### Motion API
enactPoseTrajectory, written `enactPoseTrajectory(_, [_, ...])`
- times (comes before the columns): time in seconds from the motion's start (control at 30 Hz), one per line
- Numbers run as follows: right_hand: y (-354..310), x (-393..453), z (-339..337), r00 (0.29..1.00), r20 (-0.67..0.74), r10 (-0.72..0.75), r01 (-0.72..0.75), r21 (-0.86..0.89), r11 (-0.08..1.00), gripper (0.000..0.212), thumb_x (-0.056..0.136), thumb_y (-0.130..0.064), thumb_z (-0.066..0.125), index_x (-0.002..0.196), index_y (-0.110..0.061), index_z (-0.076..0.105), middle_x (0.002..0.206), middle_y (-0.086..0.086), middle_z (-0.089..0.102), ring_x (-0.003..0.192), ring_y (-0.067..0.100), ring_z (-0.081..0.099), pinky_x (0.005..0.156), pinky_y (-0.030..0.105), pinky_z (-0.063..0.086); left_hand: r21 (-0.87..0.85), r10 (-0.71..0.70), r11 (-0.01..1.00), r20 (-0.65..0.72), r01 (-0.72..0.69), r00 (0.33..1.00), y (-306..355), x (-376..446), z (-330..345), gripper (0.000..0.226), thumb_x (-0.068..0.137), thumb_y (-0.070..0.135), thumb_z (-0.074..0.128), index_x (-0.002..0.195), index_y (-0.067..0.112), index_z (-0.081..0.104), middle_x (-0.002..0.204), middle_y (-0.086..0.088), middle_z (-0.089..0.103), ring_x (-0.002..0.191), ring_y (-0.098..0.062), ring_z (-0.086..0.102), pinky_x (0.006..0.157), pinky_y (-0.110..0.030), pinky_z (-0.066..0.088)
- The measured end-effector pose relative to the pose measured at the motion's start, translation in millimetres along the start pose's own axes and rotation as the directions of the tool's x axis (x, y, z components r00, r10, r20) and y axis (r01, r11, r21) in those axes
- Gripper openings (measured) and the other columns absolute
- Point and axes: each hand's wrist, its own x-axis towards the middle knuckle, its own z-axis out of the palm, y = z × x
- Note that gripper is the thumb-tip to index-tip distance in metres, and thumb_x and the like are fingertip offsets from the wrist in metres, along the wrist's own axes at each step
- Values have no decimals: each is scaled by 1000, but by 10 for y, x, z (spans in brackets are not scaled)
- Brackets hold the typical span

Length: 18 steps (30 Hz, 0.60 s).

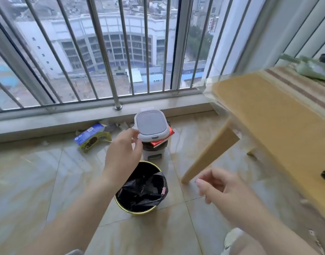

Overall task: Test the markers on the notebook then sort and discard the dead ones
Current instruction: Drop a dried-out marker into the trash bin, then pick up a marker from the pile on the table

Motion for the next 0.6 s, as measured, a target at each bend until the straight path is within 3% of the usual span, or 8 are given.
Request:
enactPoseTrajectory(0.13, [-206,-553,-358,999,-42,-12,13,27,1000,8,83,-27,64,83,-35,64,70,-5,69,60,7,60,64,19,48,-143,265,952,-58,-270,963,950,54,4,14,85,9,58,97,14,62,90,7,63,78,-2,54,69,-13,40])
enactPoseTrajectory(0.2, [-275,-847,-597,994,-105,10,-9,10,1000,10,77,-40,65,87,-40,64,76,-3,70,67,12,64,71,26,51,-222,416,882,-52,-417,908,1463,-12,100,13,84,11,56,95,13,63,87,5,64,77,-2,54,67,-14,42])
enactPoseTrajectory(0.27, [-290,-1161,-870,977,-212,5,-9,-16,1000,28,65,-55,58,88,-41,64,76,-4,69,67,8,63,70,26,50,-317,548,791,-13,-523,836,2003,-164,246,16,83,15,53,95,14,63,89,7,64,78,-1,56,68,-20,46])
enactPoseTrajectory(0.33, [-260,-1501,-1146,936,-351,7,-29,-57,998,30,66,-57,56,89,-39,63,75,-6,67,66,5,60,69,24,48,-400,674,683,25,-611,738,2543,-408,412,16,84,15,53,96,16,63,89,11,63,81,5,53,68,-14,44])
enactPoseTrajectory(0.47, [25,-2280,-1681,774,-631,47,-111,-63,992,4,83,-35,62,87,-35,63,79,-5,69,70,12,61,71,24,50,-533,872,437,54,-724,487,3521,-1117,724,14,86,21,51,93,19,62,81,21,54,74,8,46,61,-3,38])
enactPoseTrajectory(0.53, [247,-2724,-1935,680,-729,81,-164,-44,986,4,86,-31,63,83,-29,65,77,-5,66,71,12,59,70,25,50,-601,940,292,36,-744,340,3948,-1539,860,21,84,29,43,92,20,60,81,22,52,72,7,49,61,-7,38])
enactPoseTrajectory(0.6, [483,-3187,-2170,582,-805,116,-229,-26,973,6,87,-29,63,83,-26,65,73,-5,62,64,5,54,64,20,46,-663,970,201,31,-722,241,4331,-1963,978,26,81,33,39,92,22,60,83,17,59,73,3,52,58,-15,43])
